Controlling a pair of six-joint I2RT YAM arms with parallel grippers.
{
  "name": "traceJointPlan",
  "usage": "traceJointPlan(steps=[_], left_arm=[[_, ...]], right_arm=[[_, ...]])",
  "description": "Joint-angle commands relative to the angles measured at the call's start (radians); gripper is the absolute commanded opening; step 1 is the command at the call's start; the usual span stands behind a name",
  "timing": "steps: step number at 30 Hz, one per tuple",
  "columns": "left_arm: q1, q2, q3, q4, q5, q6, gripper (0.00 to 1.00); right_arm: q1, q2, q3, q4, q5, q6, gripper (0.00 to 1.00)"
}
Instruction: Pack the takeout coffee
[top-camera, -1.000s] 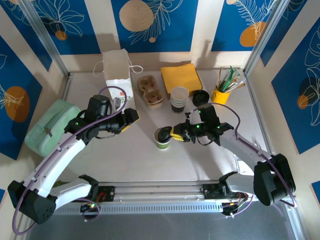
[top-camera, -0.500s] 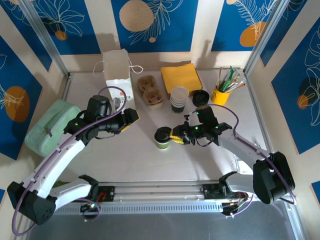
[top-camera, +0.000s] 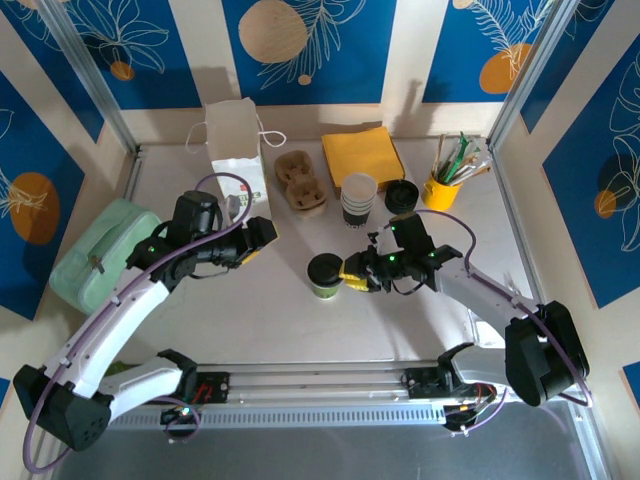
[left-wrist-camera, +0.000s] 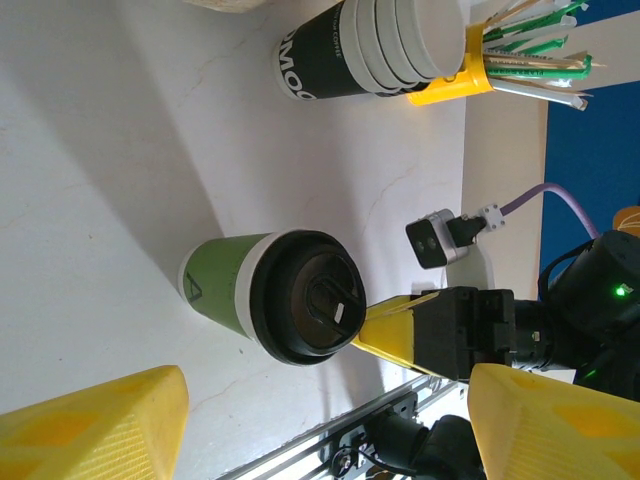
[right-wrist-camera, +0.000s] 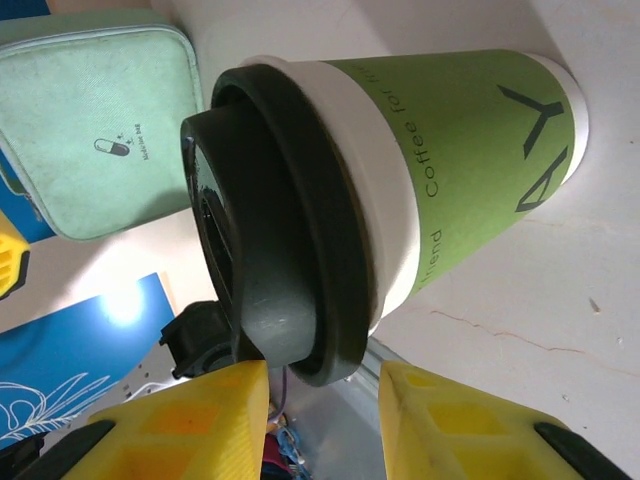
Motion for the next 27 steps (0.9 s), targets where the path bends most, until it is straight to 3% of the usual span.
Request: traceJointPlan(steps=[1, 11, 14, 27], left_arm=[[0.009, -0.016, -0.009, 0.002, -0.001, 0.01, 0.74], [0.008, -0.017, -0.013, -0.001, -0.003, 0.014, 0.74], [0.008, -0.016, -0.016, 0.0, -0.001, 0.022, 0.74], [-0.023, 0.05, -0.071, 0.102, 0.04, 0.084, 0.84]], right_arm=[[0.006, 0.001, 0.003, -0.029, 0.007, -0.02, 0.35], [0.006, -0.02, 0.022, -0.074, 0.027, -0.043, 0.36], [0.006, -0.044, 0.043, -0.115, 0.052, -0.06, 0.46], [0.003, -0.155, 0.078, -0.191, 0.138, -0.157, 0.72]])
